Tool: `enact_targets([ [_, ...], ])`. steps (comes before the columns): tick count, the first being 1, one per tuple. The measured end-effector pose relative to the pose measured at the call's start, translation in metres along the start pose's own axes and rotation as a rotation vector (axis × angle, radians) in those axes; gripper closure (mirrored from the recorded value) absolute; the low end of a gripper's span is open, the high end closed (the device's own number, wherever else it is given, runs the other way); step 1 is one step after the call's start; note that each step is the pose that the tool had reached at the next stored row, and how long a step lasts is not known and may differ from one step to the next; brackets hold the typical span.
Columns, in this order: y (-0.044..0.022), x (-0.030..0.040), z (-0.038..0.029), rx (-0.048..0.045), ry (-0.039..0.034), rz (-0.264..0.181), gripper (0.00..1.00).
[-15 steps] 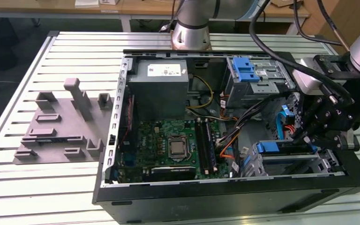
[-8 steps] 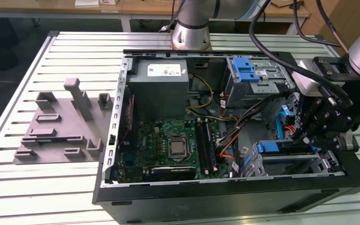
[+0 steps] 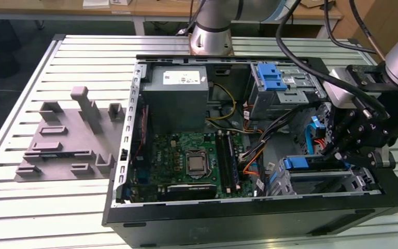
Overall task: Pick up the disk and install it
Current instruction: 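Insert the first disk wire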
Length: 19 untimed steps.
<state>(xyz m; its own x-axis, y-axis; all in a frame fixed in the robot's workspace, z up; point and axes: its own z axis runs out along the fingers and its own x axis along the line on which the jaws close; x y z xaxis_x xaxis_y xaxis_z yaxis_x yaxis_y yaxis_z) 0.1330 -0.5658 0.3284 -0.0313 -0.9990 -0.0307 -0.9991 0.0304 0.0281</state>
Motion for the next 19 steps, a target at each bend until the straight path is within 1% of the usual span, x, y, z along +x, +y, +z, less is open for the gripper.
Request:
enact_targets([
  [7,-0.0002,0.0,0.0002,-0.0001,-0.0005,0.0,0.82],
  [8,-0.0002,0.0,-0.0002,-0.0001,-0.0001,0.0,0.76],
  [10,-0.0001,-0.0001,-0.0024,-0.0001,-0.0008,0.0,0.76],
  [16,0.0002,-0.0004,-0.0132,-0.0016,-0.0007,0.0,0.76],
  [18,0.0002,-0.0004,-0.0143,-0.0019,-0.0009,0.0,0.76],
  [19,0.0002,-0.0004,-0.0143,-0.0019,-0.0009,0.0,0.78],
])
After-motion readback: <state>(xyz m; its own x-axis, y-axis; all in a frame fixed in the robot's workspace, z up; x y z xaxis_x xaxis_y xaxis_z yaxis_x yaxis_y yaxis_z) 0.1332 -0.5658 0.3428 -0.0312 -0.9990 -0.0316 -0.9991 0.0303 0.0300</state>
